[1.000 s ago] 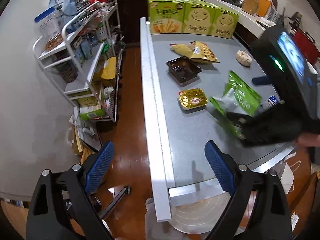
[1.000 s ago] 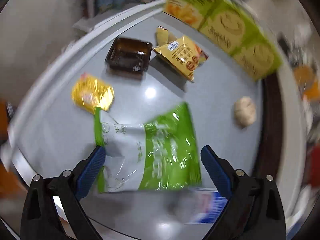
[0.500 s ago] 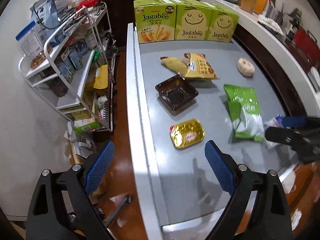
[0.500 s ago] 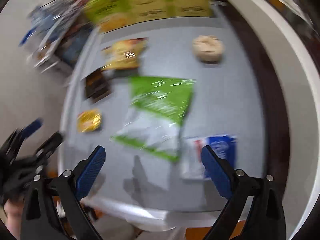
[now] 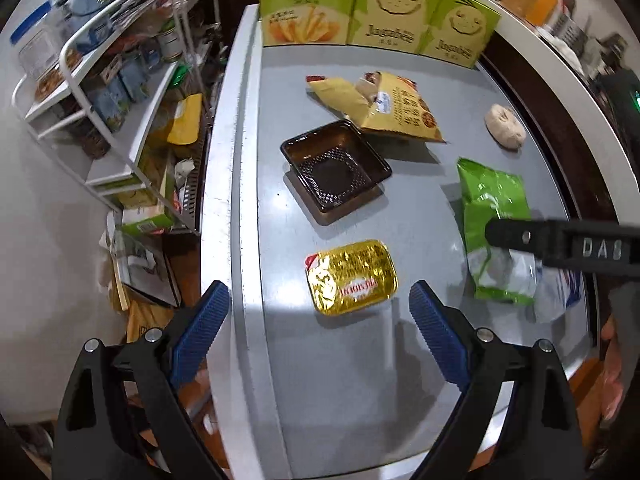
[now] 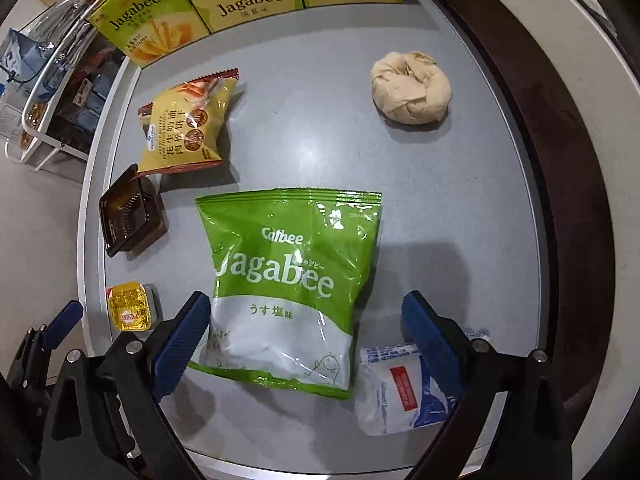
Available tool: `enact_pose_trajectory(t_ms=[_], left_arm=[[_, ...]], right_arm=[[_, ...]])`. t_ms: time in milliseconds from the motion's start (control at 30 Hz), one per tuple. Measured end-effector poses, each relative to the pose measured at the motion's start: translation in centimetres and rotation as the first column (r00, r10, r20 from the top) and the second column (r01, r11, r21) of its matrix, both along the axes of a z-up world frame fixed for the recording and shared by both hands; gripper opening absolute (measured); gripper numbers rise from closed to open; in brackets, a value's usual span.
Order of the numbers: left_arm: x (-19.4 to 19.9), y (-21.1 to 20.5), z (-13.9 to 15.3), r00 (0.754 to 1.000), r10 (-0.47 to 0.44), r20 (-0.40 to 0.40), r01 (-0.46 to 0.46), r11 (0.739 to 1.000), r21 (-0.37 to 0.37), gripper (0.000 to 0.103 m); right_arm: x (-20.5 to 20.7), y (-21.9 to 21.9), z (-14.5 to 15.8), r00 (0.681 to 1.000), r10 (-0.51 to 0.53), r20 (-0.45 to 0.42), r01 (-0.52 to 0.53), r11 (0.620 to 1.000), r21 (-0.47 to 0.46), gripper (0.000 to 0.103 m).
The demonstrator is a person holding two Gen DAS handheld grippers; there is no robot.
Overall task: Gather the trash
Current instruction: 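Grasp the green Jagabee chip bag with right tool while left tool grasps the gold butter packet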
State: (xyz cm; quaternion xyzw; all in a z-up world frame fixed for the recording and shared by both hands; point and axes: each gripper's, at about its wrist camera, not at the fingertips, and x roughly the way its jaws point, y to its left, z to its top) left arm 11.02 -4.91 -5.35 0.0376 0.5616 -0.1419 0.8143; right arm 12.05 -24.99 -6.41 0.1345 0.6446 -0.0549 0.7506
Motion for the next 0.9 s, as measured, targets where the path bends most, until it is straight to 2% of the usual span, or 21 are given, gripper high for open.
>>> enact_pose_trajectory(t_ms=[167, 433, 533, 600, 667, 900], left_arm=[[0.2, -1.3, -0.5, 1.0, 0.001, -0.015, -0.001, 1.0, 0.024, 0.075], [0.2, -2.2, -1.6, 1.0, -0.007, -0.026, 0.009, 0.998, 0.066, 0.069], [0.2, -2.5, -1.6, 1.0, -0.023, -0.01, 0.023, 0.996, 0.084, 0.065], [0.1, -2.6, -1.5, 0.999, -0.036, 0.002, 0.036, 0.996, 0.085, 0.056], [0.1, -2.7, -1.5, 0.999, -0.045, 0.002, 0.045, 0.996, 0.083, 0.055], [-0.5, -2.4, -1.1, 0.998, -0.056, 0.002, 0.055, 0.998, 0.042, 0.054]], right_arm=[[0.6, 0.5, -1.2, 0.999, 0.015, -0.028, -0.016, 0.999, -0.033, 0.095], [0.8, 1.5, -2.3, 0.996, 0.076, -0.04, -0.078, 0.995, -0.065, 0.095], [0.7, 1.8, -2.3, 0.995, 0.095, -0.025, -0.096, 0.993, -0.07, 0.09], [0.5, 2.4, -2.1, 0.994, 0.11, -0.013, -0.111, 0.991, -0.078, 0.08], [0.6, 2.9, -2.0, 0.991, 0.131, 0.001, -0.131, 0.988, -0.082, 0.071], [0.3, 3.0, -1.5, 0.99, 0.13, 0.051, -0.13, 0.991, -0.013, 0.065]])
